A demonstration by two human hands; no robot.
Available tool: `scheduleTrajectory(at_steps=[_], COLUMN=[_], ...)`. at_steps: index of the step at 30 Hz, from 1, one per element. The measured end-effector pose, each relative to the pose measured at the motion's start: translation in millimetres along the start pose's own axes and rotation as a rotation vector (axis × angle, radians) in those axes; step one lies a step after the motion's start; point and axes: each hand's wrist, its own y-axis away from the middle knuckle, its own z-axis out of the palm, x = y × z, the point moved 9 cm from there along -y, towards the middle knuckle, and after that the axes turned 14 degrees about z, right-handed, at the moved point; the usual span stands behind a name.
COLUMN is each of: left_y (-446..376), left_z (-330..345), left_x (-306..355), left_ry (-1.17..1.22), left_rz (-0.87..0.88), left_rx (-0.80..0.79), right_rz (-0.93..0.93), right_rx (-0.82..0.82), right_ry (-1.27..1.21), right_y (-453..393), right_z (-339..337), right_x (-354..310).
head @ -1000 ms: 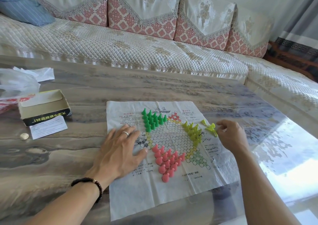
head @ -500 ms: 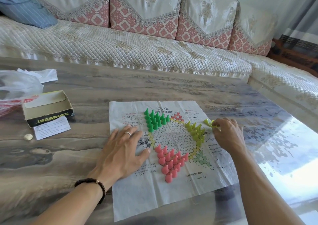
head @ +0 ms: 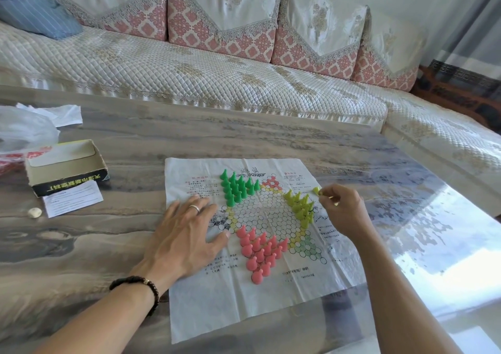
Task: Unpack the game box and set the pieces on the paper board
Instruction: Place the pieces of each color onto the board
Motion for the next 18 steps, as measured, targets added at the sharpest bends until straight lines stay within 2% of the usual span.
scheduleTrajectory(at_steps=[3, 18], left_y=[0, 0], left_z=[-1, 0], left_x=[0, -1], left_ry=[0.012, -0.001], left_rz=[0.0, -0.003], left_rx=[0.018, 0.018], right_rz=[0.029, 0.009], right_rx=[0.013, -0.178], right_ry=[-0.008, 0.101], right_y=[0, 11], right_z=[-4, 12], right_x=[5, 3])
